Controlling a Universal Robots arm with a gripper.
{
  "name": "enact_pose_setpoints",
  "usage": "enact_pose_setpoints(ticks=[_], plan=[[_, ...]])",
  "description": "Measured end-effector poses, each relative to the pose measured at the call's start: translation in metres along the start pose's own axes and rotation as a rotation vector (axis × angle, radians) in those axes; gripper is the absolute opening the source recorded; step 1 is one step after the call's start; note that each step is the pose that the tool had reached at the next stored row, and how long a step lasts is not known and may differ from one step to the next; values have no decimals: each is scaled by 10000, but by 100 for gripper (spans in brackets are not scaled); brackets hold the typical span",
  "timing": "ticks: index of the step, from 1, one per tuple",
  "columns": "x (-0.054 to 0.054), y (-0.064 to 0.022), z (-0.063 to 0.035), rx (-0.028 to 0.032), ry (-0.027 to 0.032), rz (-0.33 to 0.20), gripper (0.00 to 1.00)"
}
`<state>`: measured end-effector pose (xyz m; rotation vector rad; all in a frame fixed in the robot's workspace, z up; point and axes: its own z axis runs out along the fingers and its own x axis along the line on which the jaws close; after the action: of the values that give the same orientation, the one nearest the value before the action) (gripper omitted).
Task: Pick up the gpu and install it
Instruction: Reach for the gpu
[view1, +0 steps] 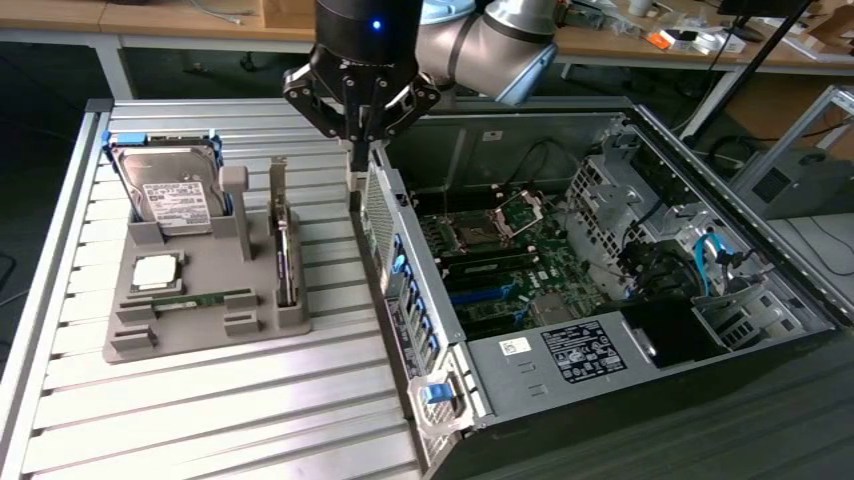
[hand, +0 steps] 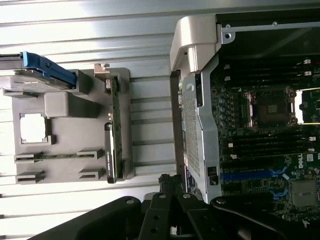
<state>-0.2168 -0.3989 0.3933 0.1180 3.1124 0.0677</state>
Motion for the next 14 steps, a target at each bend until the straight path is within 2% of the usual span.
enact_pose_setpoints(ticks=[14], plan=[[91, -7, -3, 0, 0, 0, 11]])
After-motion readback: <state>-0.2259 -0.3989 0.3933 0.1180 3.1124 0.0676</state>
